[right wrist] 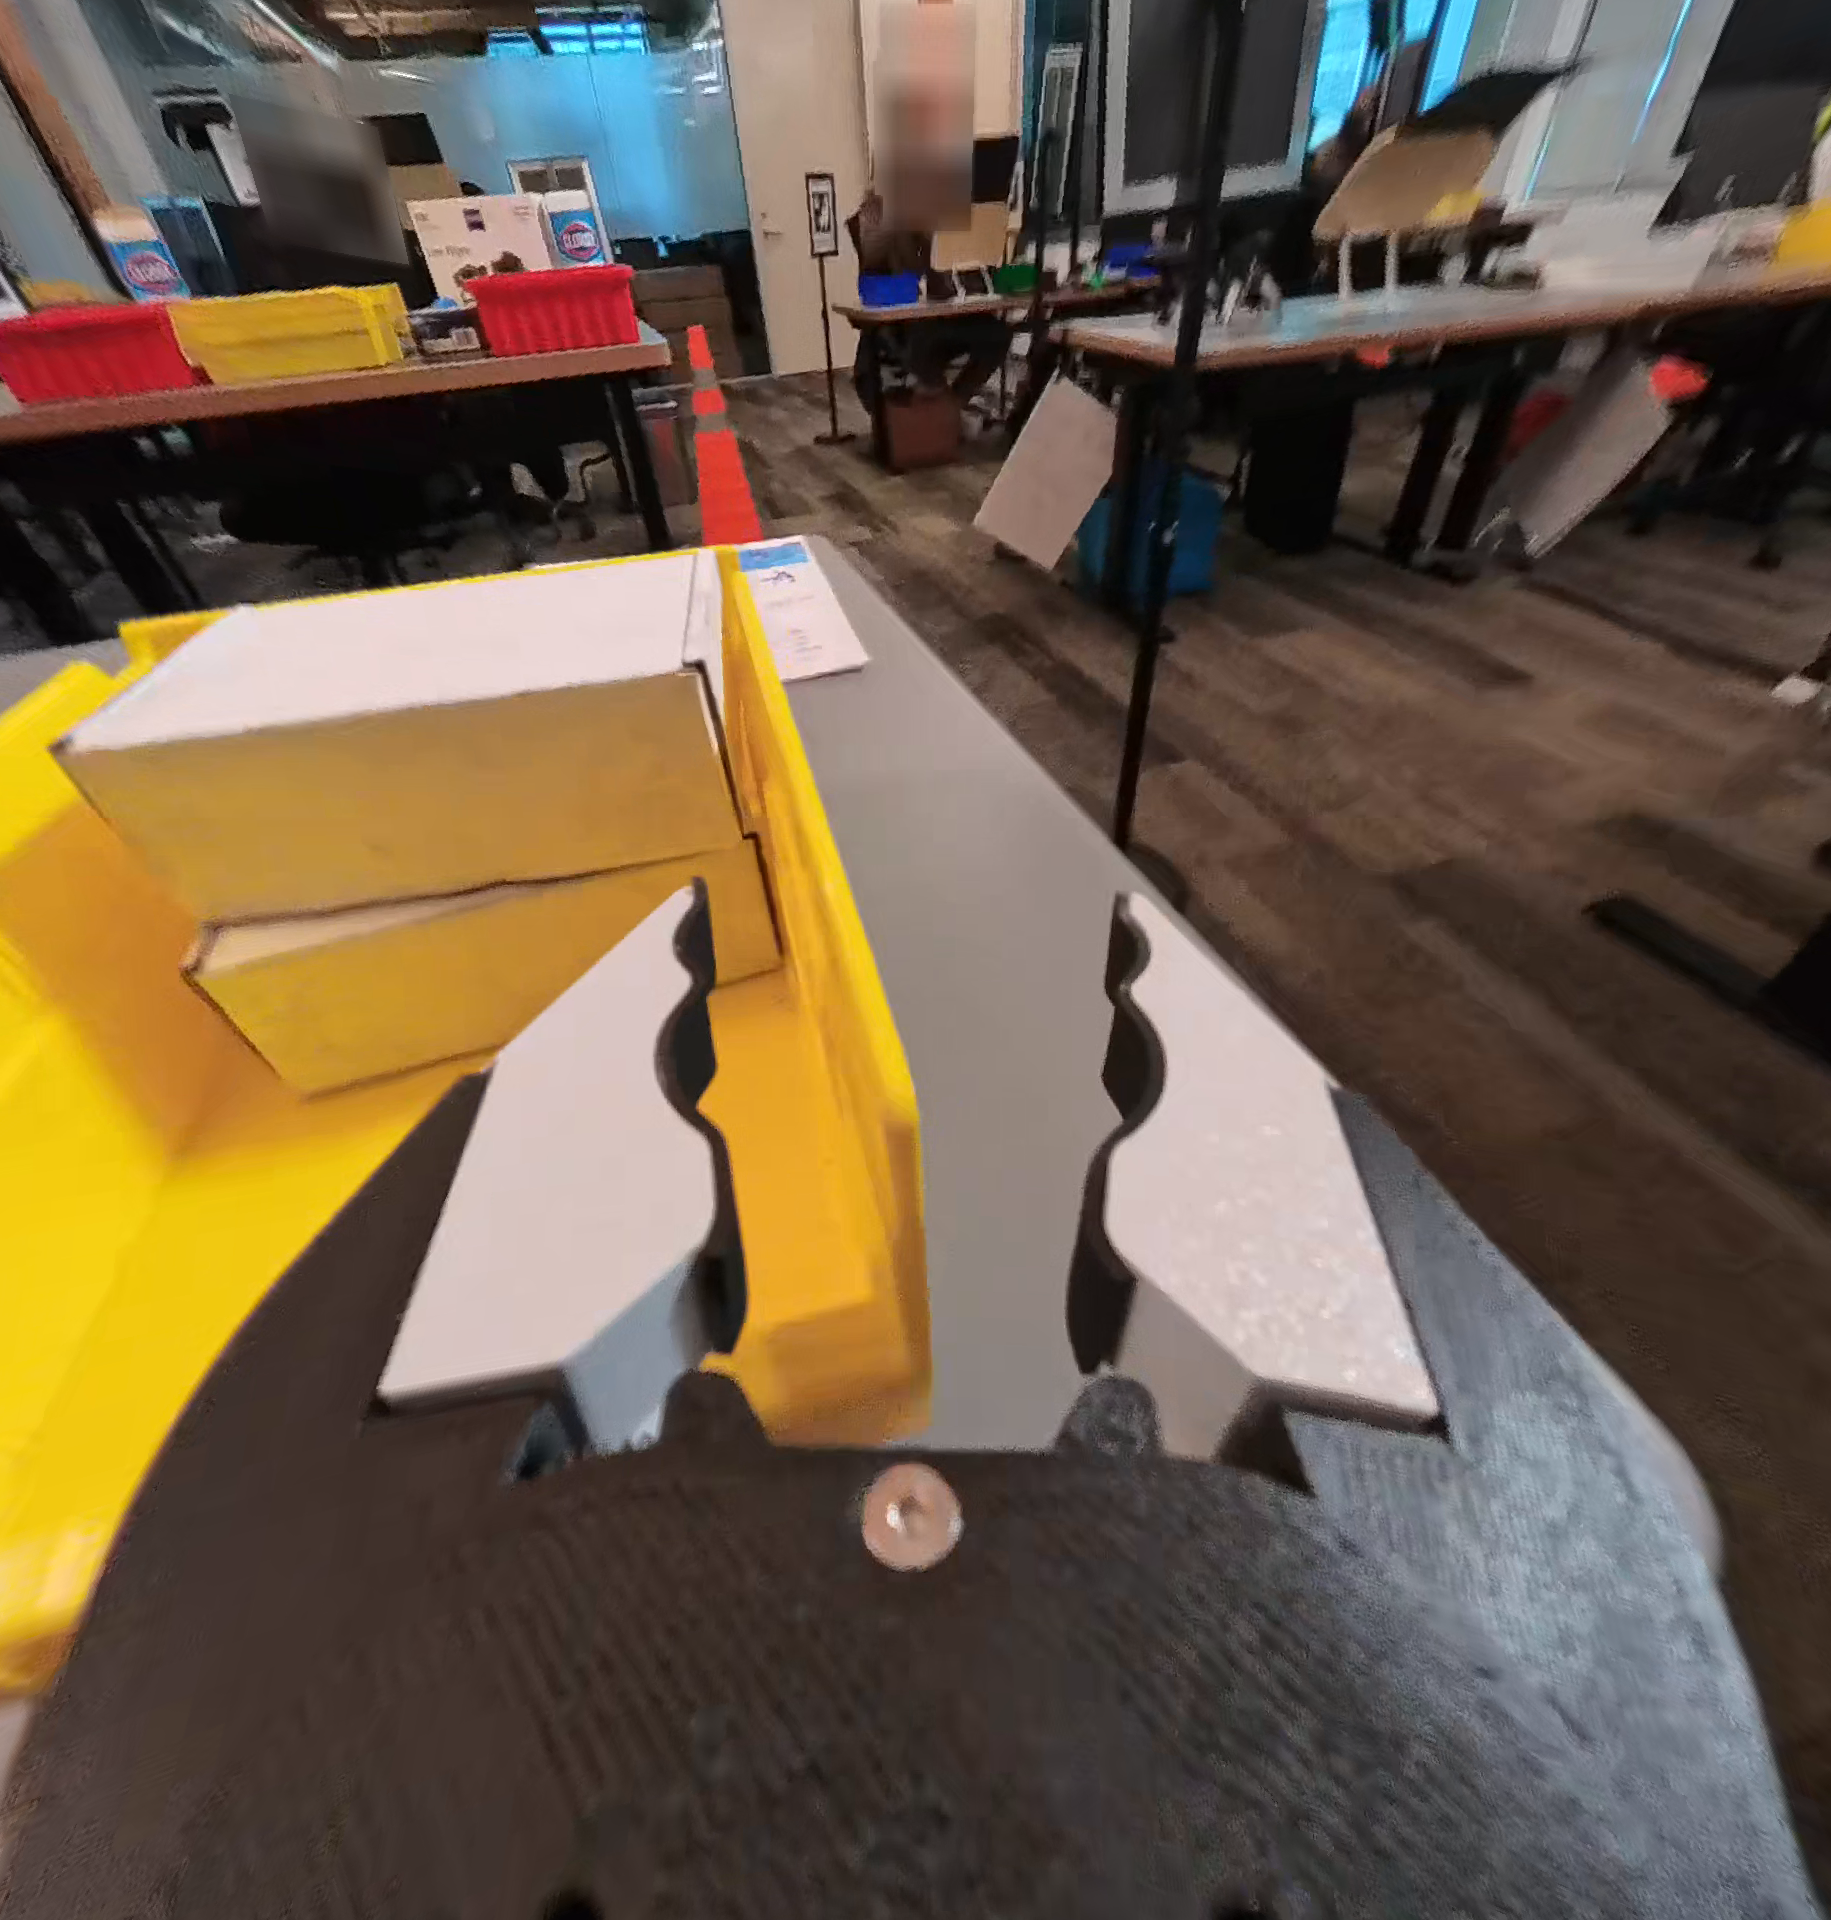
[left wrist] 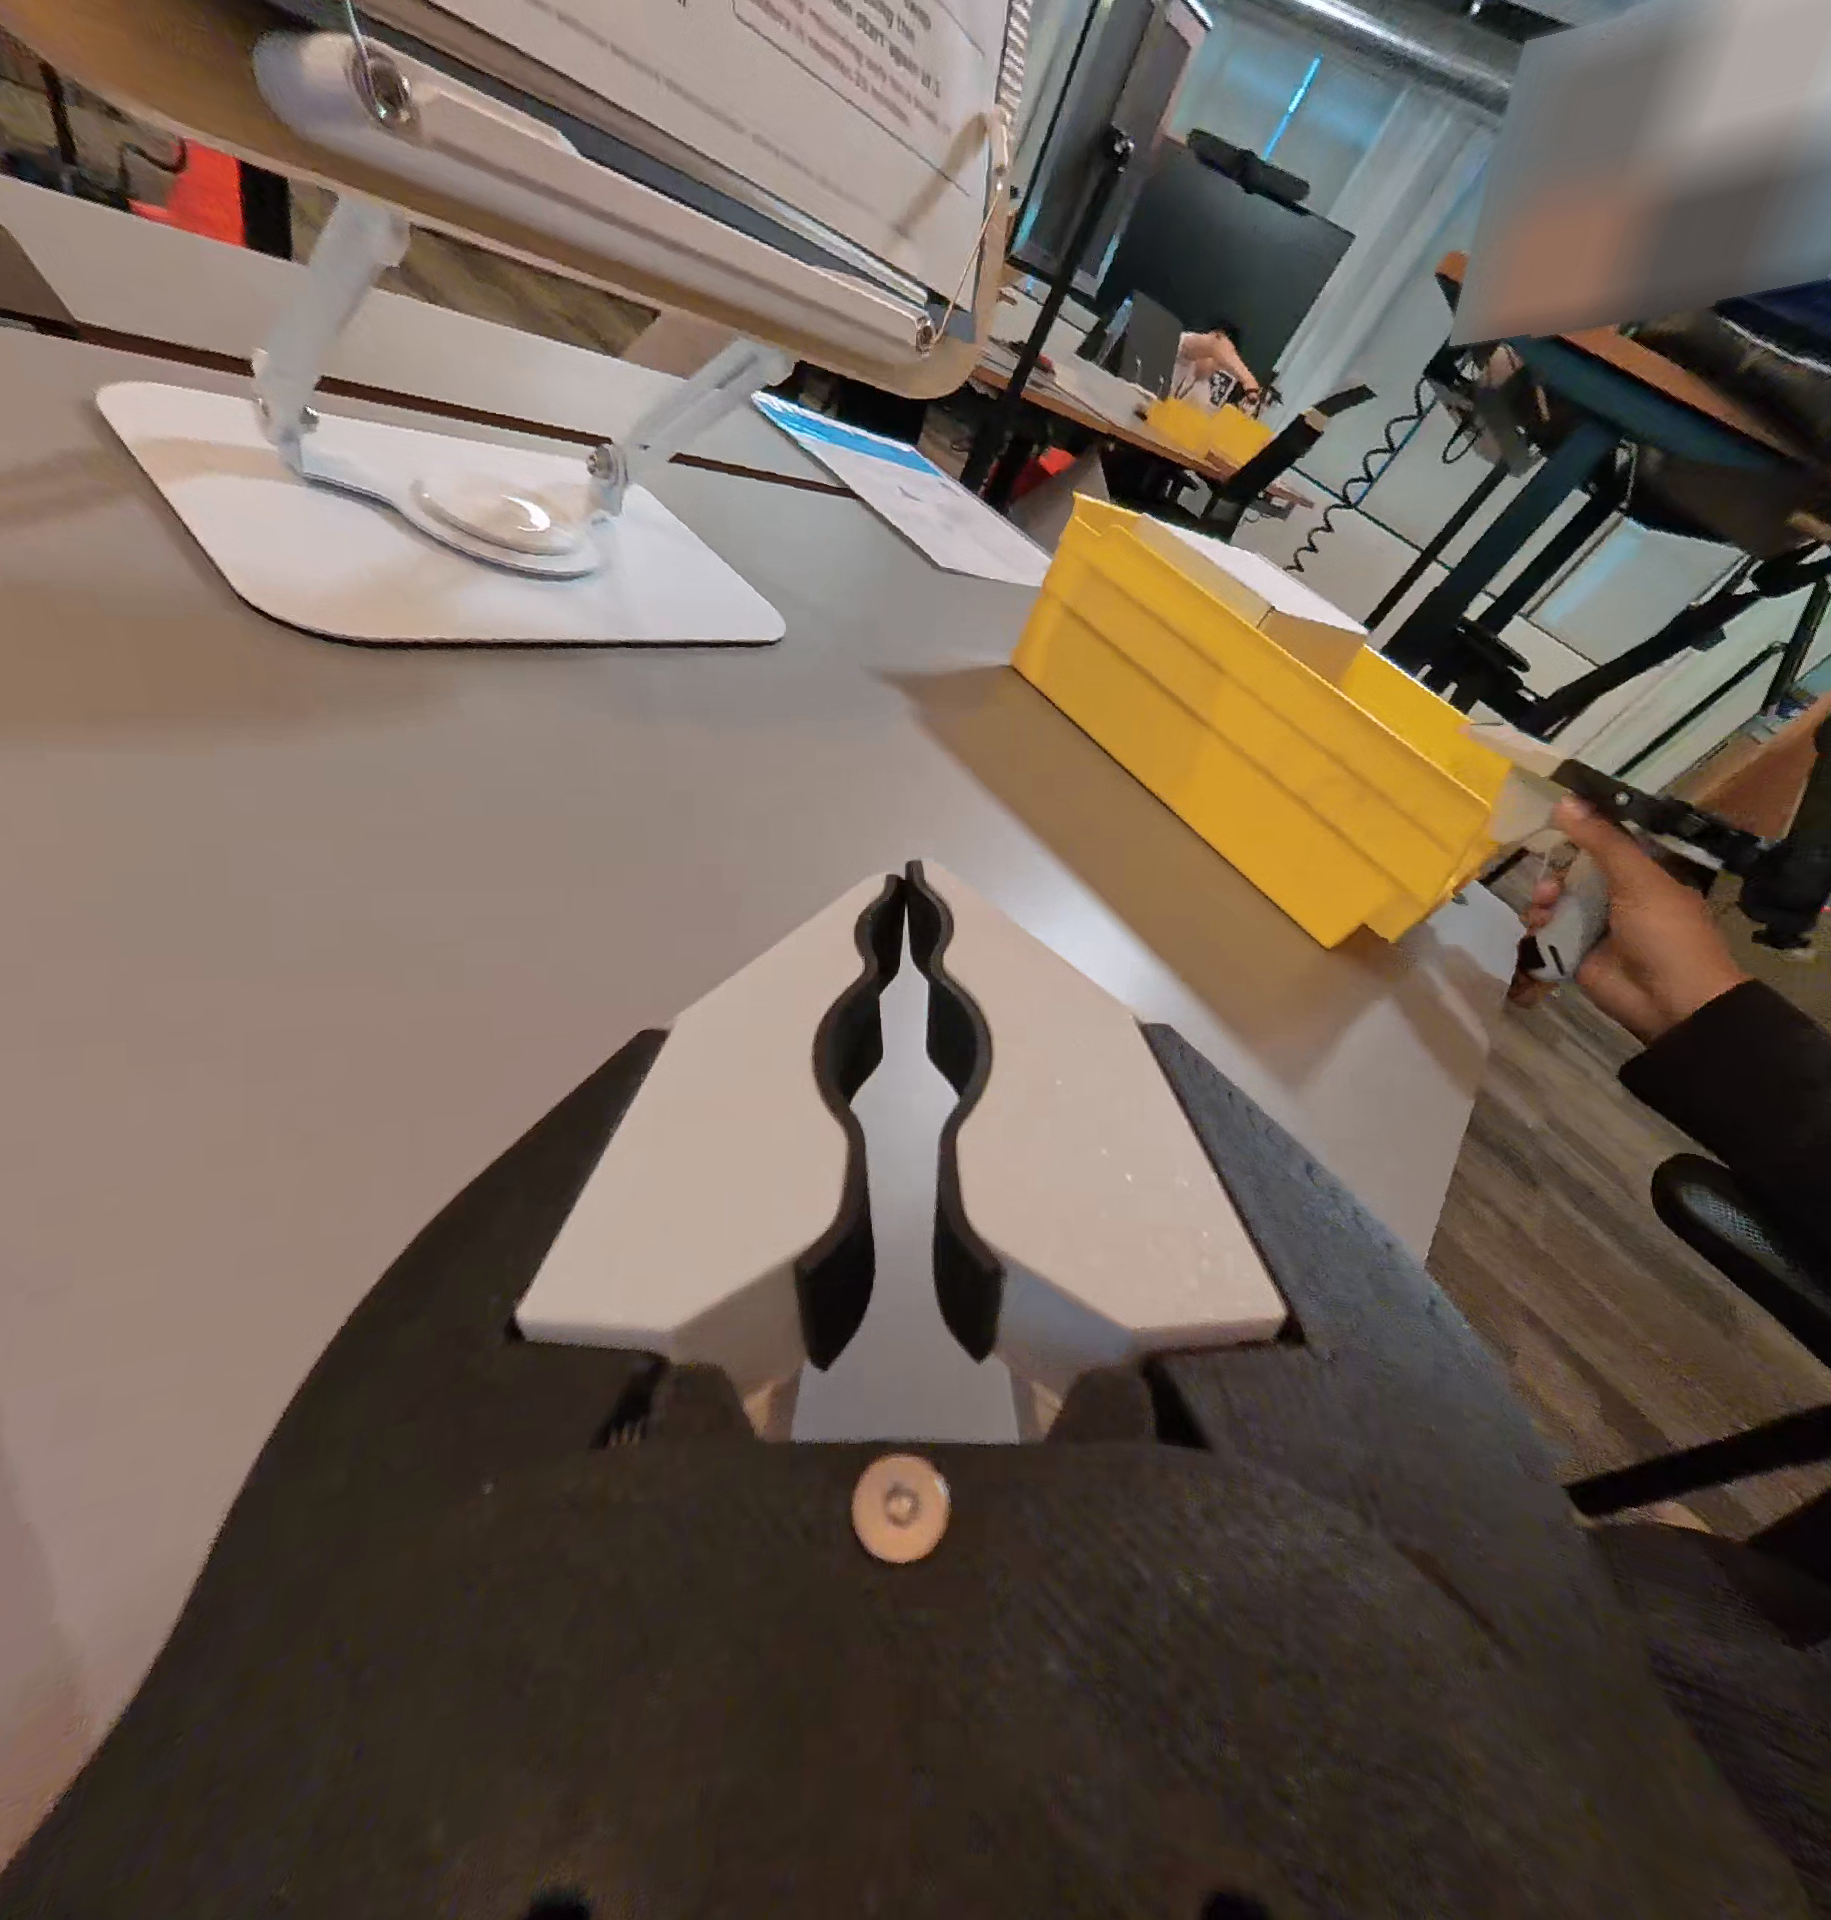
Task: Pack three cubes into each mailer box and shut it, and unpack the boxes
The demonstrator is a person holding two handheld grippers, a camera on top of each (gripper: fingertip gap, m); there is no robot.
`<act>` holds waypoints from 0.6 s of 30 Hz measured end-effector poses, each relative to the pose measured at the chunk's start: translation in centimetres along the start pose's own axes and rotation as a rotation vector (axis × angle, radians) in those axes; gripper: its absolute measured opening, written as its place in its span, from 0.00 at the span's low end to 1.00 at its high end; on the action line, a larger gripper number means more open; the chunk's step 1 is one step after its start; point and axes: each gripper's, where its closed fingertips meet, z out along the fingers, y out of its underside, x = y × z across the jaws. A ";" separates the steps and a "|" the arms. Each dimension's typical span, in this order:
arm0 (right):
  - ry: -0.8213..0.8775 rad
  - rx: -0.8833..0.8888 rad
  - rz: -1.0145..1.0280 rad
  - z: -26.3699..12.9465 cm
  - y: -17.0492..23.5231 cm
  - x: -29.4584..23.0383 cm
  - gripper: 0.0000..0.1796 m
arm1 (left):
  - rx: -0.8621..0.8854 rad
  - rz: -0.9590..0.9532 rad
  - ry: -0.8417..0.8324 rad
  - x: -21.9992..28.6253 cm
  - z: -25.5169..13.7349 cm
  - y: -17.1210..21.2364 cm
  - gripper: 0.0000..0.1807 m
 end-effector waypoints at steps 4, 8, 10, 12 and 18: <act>-0.006 -0.057 0.155 2.4 0.1 -0.4 0.35 | -0.016 0.082 -0.016 0.6 0.2 0.2 0.00; -0.021 -0.129 0.103 3.1 1.1 -1.6 0.26 | -0.012 0.186 -0.051 1.0 -0.3 0.1 0.00; -0.016 -0.206 -0.008 3.0 2.5 -1.4 0.23 | -0.019 0.217 -0.057 1.0 -0.3 0.2 0.00; -0.073 -0.297 -0.048 3.1 4.6 -1.9 0.22 | -0.049 0.228 -0.064 0.7 0.1 0.8 0.00; -0.174 -0.415 0.068 3.9 6.6 -3.0 0.09 | -0.080 0.189 -0.079 0.0 0.3 1.4 0.00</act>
